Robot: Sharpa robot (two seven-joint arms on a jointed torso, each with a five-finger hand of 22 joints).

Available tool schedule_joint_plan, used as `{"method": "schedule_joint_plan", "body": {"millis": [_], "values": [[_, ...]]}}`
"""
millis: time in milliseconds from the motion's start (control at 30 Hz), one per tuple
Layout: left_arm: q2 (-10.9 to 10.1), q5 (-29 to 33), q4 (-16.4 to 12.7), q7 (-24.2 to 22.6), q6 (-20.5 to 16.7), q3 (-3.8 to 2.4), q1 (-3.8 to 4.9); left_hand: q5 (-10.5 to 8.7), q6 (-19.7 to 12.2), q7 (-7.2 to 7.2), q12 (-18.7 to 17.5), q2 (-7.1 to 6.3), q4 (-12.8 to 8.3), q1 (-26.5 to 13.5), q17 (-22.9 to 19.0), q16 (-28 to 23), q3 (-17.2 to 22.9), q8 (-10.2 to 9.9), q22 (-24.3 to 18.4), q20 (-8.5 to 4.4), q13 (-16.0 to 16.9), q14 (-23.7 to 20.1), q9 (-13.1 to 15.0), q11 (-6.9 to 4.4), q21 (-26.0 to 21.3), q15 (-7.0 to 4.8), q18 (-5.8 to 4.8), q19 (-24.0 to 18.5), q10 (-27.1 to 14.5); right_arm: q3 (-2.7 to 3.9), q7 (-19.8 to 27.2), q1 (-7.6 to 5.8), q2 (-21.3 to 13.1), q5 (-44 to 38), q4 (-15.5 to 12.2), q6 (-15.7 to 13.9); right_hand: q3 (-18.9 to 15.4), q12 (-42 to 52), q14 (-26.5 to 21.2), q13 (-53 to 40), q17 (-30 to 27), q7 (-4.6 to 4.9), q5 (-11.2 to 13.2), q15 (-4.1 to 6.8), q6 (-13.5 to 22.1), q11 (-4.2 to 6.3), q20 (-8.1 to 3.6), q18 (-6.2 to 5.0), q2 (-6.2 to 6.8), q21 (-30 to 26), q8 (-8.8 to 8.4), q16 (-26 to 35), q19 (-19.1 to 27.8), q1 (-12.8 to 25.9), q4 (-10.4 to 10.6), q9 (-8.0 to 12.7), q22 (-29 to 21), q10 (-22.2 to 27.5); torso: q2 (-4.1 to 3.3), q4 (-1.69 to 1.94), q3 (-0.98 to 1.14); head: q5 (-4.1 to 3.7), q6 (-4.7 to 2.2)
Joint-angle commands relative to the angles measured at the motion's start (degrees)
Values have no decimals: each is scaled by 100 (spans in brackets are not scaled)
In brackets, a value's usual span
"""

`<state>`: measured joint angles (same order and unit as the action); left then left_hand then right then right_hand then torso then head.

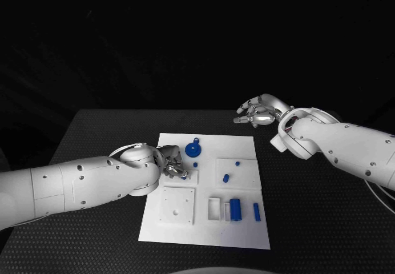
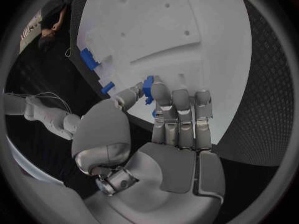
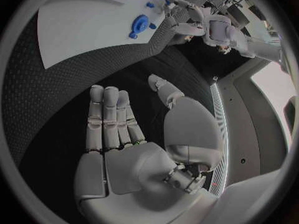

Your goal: Assemble the parts on the task board

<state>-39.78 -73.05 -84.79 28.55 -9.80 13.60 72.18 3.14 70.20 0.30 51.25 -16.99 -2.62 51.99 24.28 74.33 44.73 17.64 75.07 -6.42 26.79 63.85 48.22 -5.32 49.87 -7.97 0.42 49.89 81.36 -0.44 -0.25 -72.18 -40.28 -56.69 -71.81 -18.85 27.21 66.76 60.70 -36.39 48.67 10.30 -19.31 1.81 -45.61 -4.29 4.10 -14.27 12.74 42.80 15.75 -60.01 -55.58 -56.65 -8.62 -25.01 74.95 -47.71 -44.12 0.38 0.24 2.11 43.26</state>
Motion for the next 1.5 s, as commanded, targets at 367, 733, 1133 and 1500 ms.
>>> {"method": "schedule_joint_plan", "body": {"millis": [367, 733, 1133, 1500], "values": [[37, -69, -33, -115, 144, 15, -25, -12, -20, 32, 38, -17, -126, 89, -12, 3, -48, -44, 96, -662, -10, -37, -4, 12, -40, -20, -42, -47, -64, 3, 37, -1, -2, -10, -18, 51, -31, 33, -42, 10, -9, 31, -38, 0, 9, 2, 4, -73, 20, -20, 13, -30, -18, 55, 10, 7, 74, 50, -1, 4, -2, -3, -9], [34, -203, -59, -153, 5, 15, -25, 246, 8, 19, 59, 11, -372, 628, -19, 15, 177, -78, 94, -666, -12, -22, -4, 4, -36, -29, -42, -3, -54, 3, 38, -1, 3, -10, -16, 51, -32, 35, -43, 14, -11, 31, -38, 0, 10, 2, 4, -73, 21, -22, 13, -31, -18, 55, 10, 8, 76, 51, -2, 0, -4, 3, -20], [23, -335, -66, -234, -175, 15, -26, 817, 83, 7, 84, 110, -435, 935, -24, 38, 246, -54, 96, -654, -21, 12, 49, -10, -31, -37, -41, 35, -21, 3, 38, -1, 2, -10, -17, 49, -33, 39, -43, 19, -13, 31, -39, 0, 11, 1, 4, -73, 20, -25, 13, -33, -20, 55, 10, 8, 78, 52, -1, 4, -4, 8, -17], [-21, -1335, -146, -454, -475, 16, -32, 843, 106, -3, 101, 92, -443, 991, -19, 55, 247, -42, 97, -663, -17, 35, 68, -23, -21, -50, -41, 62, -4, 3, 42, -1, -8, -10, -10, 51, -36, 45, -43, 27, -17, 32, -43, -1, 11, 1, 6, -73, 11, -29, 15, -36, -23, 71, 25, 9, 81, 52, 0, 5, -5, -10, -31]]}}
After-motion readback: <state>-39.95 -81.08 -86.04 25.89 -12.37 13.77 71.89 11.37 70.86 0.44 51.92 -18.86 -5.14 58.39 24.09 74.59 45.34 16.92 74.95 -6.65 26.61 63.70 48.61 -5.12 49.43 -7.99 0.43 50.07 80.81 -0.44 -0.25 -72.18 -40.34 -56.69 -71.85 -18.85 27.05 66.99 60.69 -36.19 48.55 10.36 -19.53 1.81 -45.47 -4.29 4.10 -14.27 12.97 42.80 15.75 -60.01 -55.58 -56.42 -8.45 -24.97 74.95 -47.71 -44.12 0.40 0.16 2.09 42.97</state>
